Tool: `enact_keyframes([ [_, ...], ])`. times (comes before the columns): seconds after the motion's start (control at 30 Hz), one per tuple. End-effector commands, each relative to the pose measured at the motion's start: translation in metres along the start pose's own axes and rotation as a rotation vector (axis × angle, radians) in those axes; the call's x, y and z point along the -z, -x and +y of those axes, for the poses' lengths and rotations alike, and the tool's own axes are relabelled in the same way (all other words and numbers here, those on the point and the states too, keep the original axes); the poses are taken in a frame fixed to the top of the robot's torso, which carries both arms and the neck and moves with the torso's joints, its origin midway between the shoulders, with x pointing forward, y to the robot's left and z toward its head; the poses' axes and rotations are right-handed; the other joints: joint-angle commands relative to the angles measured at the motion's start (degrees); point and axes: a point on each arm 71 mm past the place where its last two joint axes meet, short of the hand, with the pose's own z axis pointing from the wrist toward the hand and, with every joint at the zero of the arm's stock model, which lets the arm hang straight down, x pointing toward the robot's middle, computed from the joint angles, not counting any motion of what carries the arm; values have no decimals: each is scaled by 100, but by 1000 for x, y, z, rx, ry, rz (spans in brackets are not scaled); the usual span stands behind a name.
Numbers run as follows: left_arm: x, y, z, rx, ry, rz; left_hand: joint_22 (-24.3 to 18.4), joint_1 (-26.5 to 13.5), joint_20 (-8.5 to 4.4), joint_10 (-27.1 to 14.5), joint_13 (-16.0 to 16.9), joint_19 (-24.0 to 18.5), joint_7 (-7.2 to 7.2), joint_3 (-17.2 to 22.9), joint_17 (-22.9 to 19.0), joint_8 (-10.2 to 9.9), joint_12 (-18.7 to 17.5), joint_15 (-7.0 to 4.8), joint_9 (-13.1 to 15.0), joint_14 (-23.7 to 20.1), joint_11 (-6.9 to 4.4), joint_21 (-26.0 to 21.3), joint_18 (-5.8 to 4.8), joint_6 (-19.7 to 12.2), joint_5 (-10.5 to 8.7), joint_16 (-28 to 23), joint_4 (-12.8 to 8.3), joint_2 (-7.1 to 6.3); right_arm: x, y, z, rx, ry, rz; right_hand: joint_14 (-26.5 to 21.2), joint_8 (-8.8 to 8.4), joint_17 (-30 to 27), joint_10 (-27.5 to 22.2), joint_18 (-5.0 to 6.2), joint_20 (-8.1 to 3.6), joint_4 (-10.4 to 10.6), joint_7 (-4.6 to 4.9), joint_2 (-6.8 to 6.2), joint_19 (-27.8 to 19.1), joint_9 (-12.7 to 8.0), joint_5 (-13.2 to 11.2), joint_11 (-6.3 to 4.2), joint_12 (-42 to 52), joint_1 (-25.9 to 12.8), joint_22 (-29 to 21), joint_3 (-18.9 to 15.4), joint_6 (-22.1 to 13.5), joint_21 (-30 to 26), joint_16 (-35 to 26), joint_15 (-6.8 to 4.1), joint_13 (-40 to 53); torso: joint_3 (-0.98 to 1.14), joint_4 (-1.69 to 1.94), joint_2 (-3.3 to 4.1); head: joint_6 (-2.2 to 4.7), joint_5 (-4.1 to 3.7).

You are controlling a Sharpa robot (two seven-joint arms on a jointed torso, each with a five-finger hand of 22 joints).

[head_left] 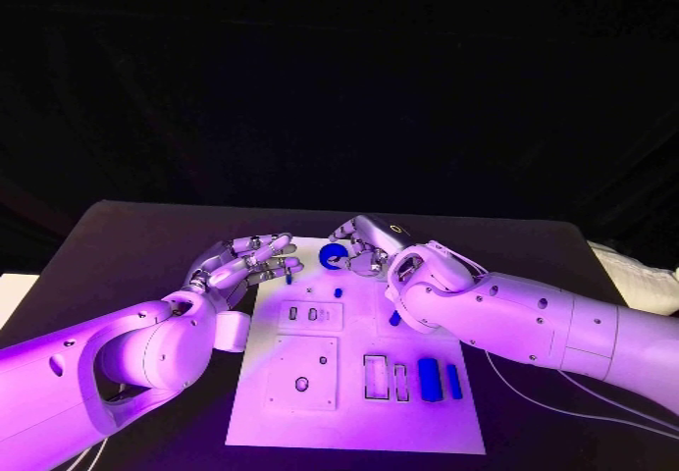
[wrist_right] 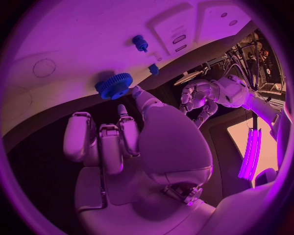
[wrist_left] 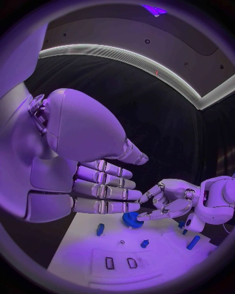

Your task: Assemble the parts on the task board

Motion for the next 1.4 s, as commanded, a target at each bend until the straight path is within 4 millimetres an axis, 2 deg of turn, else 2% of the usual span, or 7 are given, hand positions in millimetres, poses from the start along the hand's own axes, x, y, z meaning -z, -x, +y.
enact_keyframes([
  [0.03,0,-3,-1,10,-5,22,-8,12,-7,-6,-8,42,29,5,6,-39,-29,22,-7,36,34,-34,21,-28,-25,-9,-44,48,-2,-3,-2,8,-37,44,477,-35,923,-19,-73,16,40,0,-27,-10,-9,-29,41,-20,-65,-7,-16,-37,-1,7,21,282,-2,-3,-1,-9,-1],
  [0.23,-1,-3,0,11,-3,23,-8,12,-7,-6,-8,42,29,5,6,-39,-29,22,-7,36,34,-34,21,-28,-25,-9,-44,48,-4,-5,-2,11,-52,69,477,-29,925,-14,-73,17,71,-1,-31,-11,-6,-41,42,-9,-87,-7,-45,-42,-2,7,23,292,3,-4,0,-10,10],
  [0.37,-1,-3,0,10,-2,22,-8,11,-7,-8,-8,42,30,4,6,-40,-31,23,-7,36,35,-36,20,-29,-26,-12,-46,49,-5,-6,-3,15,-59,81,478,-4,927,-6,-72,18,100,-10,-7,-15,6,-44,35,8,-91,-10,-59,4,-4,8,20,307,0,-6,1,-19,9],
  [0.67,-1,-3,0,10,0,21,-8,11,-7,-8,-8,42,30,4,6,-40,-31,23,-7,36,35,-36,20,-29,-26,-12,-46,49,-6,-5,-5,19,-65,72,481,13,944,4,-73,14,104,-20,49,-11,14,-27,26,30,-41,-1,-43,59,0,14,13,327,8,-5,1,-20,-1],
  [1.4,-1,-3,0,10,-1,22,-10,2,-6,-14,-9,42,33,-2,8,-42,-37,25,-7,35,38,-40,20,-35,-26,-17,-45,51,-4,-6,-1,25,-44,106,490,93,981,52,-81,-11,72,-67,106,16,42,21,-16,130,65,45,-13,290,22,29,-19,409,5,-5,0,-72,-10],
])
